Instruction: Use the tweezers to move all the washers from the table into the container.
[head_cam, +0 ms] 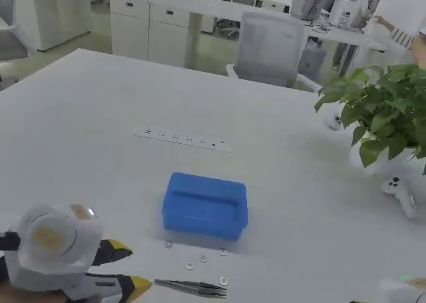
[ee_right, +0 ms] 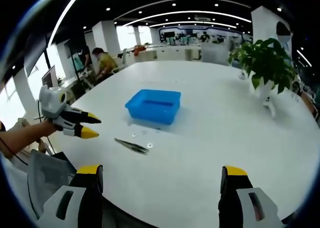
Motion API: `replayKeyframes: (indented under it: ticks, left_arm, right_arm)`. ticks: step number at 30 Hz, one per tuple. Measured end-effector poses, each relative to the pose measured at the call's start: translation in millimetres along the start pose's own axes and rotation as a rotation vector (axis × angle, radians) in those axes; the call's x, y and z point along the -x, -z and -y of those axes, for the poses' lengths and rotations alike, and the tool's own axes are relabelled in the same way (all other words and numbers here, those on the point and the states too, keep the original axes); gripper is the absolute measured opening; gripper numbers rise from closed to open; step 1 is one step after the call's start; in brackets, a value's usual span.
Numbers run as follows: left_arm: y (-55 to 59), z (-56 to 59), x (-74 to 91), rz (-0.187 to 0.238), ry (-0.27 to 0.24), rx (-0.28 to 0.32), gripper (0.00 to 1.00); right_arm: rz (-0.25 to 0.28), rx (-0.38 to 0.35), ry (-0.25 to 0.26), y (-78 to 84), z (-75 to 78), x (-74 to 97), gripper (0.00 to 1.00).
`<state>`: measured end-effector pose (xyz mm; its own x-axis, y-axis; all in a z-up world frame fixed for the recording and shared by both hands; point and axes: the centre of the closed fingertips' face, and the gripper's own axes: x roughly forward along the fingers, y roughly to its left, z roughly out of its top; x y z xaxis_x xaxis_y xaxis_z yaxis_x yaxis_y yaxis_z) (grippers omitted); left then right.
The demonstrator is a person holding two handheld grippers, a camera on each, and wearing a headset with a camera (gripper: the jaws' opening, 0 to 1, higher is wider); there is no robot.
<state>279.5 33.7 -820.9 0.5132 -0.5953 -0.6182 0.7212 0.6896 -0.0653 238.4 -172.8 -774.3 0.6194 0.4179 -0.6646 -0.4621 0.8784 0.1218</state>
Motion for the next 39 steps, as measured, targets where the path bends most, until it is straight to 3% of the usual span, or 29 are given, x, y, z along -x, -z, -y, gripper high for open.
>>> replayKeyframes:
  ticks: [4, 5, 7, 8, 10, 15, 25, 26, 31, 37, 39]
  left_arm:
    - [4.8, 5.0, -17.3, -0.048, 0.067, -0.13, 0.22]
    - [8.0, 6.4, -20.7, -0.067, 0.083, -0.135, 0.22]
    - [19.5, 5.1, -27.8, -0.138, 0.088, -0.165, 0.23]
    - [19.8, 3.3, -32.0, -0.135, 0.086, -0.2, 0.22]
    - [19.6, 3.0, -35.2, -0.128, 0.087, -0.2, 0.16]
    - [19.7, 5.4, -43.1, -0.146, 0.111, -0.219, 0.14]
    - [31.5, 14.3, -55.4, -0.231, 0.166, -0.344, 0.04]
    - [30.9, 16.2, -55.5, -0.228, 0.168, -0.351, 0.0]
    - [31.6, 22.8, -53.0, -0.245, 0.157, -0.389, 0.0]
    - [20.2, 30.9, -38.0, -0.218, 0.14, -0.376, 0.0]
    - [12.3, 35.6, -30.2, -0.189, 0.129, -0.369, 0.0]
  right_arm:
    - [-0.007, 0.0, -0.007, 0.1, -3.1, -1.4, 0.98]
    - [-0.008, 0.003, -0.007, 0.2, -3.5, -1.9, 0.98]
    - [-0.013, 0.013, -0.01, 0.3, -5.4, -3.0, 0.98]
    - [-0.014, 0.019, -0.01, 0.3, -6.1, -3.4, 0.98]
    - [-0.016, 0.026, -0.01, 0.4, -6.8, -4.0, 0.98]
    - [-0.027, 0.025, -0.017, 3.8, -8.2, -5.7, 0.98]
    - [-0.032, 0.046, -0.031, 0.2, -13.4, -6.6, 0.98]
    - [-0.028, 0.048, -0.033, -1.4, -14.5, -6.4, 0.98]
    - [-0.007, 0.055, -0.048, -7.2, -23.0, -5.1, 0.98]
    - [0.007, 0.067, -0.071, -8.4, -41.2, -4.3, 0.95]
    - [-0.007, 0.088, -0.116, -5.4, -54.3, -4.0, 0.91]
